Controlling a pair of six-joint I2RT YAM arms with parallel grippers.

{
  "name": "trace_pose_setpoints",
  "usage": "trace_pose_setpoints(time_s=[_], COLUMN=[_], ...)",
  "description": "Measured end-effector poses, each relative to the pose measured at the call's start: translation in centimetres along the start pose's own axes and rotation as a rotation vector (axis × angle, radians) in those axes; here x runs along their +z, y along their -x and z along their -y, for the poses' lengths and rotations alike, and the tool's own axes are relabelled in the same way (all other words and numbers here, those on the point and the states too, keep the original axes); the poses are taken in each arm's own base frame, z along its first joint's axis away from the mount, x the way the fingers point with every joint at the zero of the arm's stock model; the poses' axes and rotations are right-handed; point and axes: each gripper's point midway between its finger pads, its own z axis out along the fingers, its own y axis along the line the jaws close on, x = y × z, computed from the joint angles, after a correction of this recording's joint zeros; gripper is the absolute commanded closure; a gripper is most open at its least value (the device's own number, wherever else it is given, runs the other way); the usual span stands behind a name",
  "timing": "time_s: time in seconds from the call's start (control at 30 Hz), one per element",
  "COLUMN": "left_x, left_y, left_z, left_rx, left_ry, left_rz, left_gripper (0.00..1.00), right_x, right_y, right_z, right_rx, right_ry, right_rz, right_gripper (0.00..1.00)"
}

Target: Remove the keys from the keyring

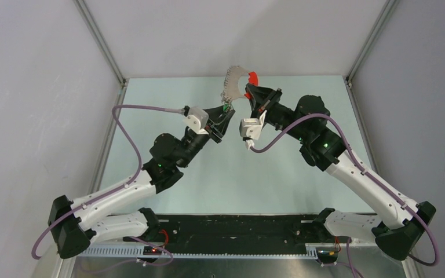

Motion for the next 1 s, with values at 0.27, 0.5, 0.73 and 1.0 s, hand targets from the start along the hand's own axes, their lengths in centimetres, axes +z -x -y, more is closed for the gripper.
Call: trace_pose_setpoints(time_s=[0.27, 0.5, 0.73, 1.0], left_x=[0.3, -2.5, -5.5, -9.7], left_y=[-0.6, 0.1, -2.8, -6.1], left_z=[-0.3, 0.1, 0.8, -0.4], left_rx=[0.002, -0.058, -0.094, 0.148], left_ry=[0.018, -0.016, -0.050, -0.122], left_rz=[-0.017, -0.062, -0.372, -0.724], left_gripper=[1.00, 1.00, 1.00, 1.00], right_x=[-0.4, -1.3, -1.8, -4.2], right_y=[0.2, -0.4, -0.1, 4.0], right_z=[0.1, -2.4, -8.2, -16.7], right_rx=[0.009, 0.148, 0.397, 0.799], right_ry=[0.003, 0.081, 0.233, 0.489], right_rz=[-0.002, -0.052, -0.096, -0.060], right_gripper=[1.00, 1.00, 0.73, 0.49])
